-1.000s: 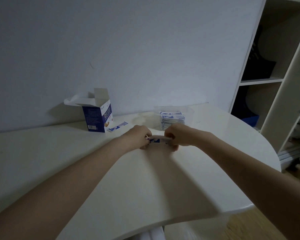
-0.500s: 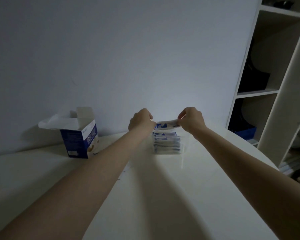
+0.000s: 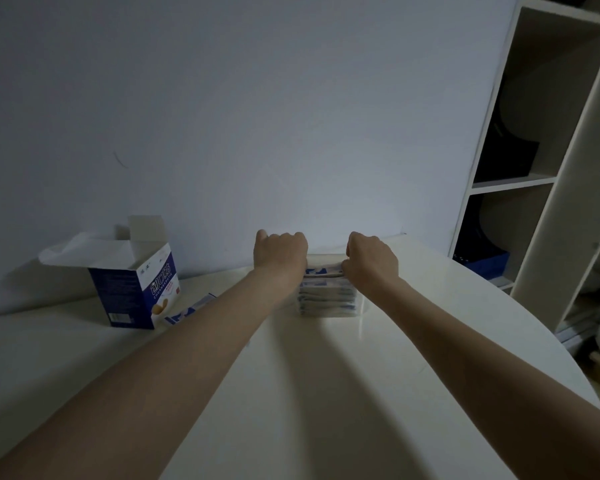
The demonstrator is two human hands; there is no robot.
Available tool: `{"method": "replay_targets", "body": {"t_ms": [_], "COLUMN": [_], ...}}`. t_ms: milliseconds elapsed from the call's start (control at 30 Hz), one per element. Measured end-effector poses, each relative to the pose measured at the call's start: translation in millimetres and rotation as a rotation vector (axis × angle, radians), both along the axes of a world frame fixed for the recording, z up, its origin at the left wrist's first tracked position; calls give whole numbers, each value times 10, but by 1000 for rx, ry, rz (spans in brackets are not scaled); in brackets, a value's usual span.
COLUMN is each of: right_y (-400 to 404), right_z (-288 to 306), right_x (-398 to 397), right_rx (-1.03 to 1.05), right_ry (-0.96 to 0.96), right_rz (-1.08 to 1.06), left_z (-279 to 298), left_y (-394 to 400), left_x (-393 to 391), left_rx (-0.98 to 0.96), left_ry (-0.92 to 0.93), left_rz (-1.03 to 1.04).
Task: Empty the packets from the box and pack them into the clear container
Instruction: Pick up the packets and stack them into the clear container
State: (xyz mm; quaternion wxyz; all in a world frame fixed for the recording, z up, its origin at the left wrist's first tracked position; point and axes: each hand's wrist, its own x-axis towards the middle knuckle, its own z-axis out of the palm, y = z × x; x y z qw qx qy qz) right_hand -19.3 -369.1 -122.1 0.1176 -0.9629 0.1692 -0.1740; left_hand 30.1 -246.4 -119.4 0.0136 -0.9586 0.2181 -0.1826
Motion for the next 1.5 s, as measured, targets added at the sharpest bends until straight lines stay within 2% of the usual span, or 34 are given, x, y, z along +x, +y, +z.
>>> {"method": "replay_targets", "body": {"t_ms": [333, 400, 500, 567, 633, 700, 767, 833, 967, 1033, 1100, 1300, 1433, 1500], "right_y": [42, 73, 233, 438, 707, 1005, 1249, 1404, 1590, 1590, 1544, 1391, 1326, 1298], "right_z": [72, 138, 260, 305, 255, 106, -70, -173, -173, -176, -195, -215, -185, -185], "right_x": [-61, -103, -173, -220, -240, -234, -184, -129, -55, -58, -83, -199, -239, -266], "right_rx": [-88, -89, -71, -48, -16, -8, -47, -68, -69, -123, -37, 82, 241, 243], "right_ry": [67, -5, -208, -302, -305, -181, 27, 224, 518, 548, 527, 292, 177, 146], "right_rz": [-4, 16, 100, 193, 287, 410, 565, 691, 799, 792, 768, 724, 694, 674], "left_z": [103, 176, 259, 266, 246, 190, 99, 11, -77, -130, -188, -225, -291, -287], "left_y": [28, 72, 272, 498, 802, 1156, 1432, 1613, 1804, 1813, 1778, 1696, 1706, 1712], "left_x": [-104, -132, -158, -174, -197, -236, -260, -297, -446, -502, -531, -587, -596, -600], "left_rx": [43, 13, -146, -239, -251, -162, -46, 33, 41, 83, 84, -134, -503, -596], "left_ry": [55, -7, -77, -59, 42, 237, 449, 569, 654, 684, 657, 713, 801, 824], "left_rz": [-6, -14, -59, -98, -102, -67, -50, -36, -35, -24, -31, -47, -76, -86]}}
